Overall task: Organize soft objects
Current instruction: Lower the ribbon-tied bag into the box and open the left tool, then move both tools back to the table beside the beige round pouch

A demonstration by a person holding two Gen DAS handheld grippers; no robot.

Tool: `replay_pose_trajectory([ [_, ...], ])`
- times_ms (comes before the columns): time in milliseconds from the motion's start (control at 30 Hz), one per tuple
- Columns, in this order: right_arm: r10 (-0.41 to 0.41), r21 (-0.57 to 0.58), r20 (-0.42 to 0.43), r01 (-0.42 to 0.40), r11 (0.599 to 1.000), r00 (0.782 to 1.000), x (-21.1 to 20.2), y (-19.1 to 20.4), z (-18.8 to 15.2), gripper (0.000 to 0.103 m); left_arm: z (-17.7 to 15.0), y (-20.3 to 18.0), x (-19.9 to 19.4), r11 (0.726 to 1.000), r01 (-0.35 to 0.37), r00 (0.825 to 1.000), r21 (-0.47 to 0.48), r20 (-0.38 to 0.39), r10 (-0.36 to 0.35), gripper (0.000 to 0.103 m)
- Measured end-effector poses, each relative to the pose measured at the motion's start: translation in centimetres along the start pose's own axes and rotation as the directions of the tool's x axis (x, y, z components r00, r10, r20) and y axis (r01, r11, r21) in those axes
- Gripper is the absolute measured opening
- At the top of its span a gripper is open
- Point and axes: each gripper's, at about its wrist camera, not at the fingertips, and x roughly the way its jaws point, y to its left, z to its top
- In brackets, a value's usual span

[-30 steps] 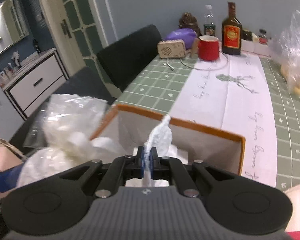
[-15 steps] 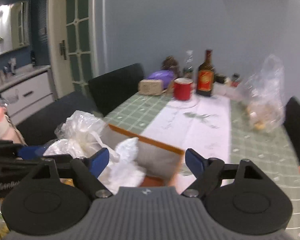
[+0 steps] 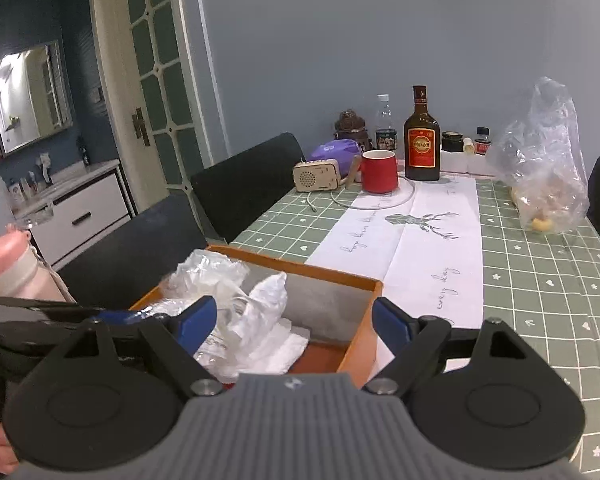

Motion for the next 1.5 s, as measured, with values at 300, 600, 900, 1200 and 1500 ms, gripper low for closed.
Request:
replay_pose_trajectory([
  [300,-0.002,0.006,0.010,0.002,1.000,1.000,-0.6,0.0,0.1,0.084,-0.5,-1.5,-0.9,0.994,-0.020,0.998,0.105,0.060,0.014,0.089],
  [600,0.004,0.023,0.015,-0.005,1.000,1.000,-0.8,-0.4,0.2,0.084,-1.0,-2.3,-3.2,0.995,-0.041,0.995,0.094,0.095,0.032,0.090],
  [900,0.003,0.049,0.024,-0.004,0.999,1.000,-1.0,-1.0,0.3,0.084,-1.8,-2.0,-7.4,0.992,-0.002,0.988,0.128,0.153,-0.017,0.090],
  [1200,0.021,0.044,0.092,-0.025,0.999,0.996,-3.7,0.4,0.8,0.084,-3.3,-1.3,-10.6,0.993,0.002,0.983,0.116,0.181,-0.023,0.090],
  [1500,0.145,0.032,0.352,-0.167,0.985,0.925,-13.9,4.9,0.1,0.084,-4.9,-0.9,-14.2,0.994,0.015,0.972,0.106,0.233,-0.040,0.090],
])
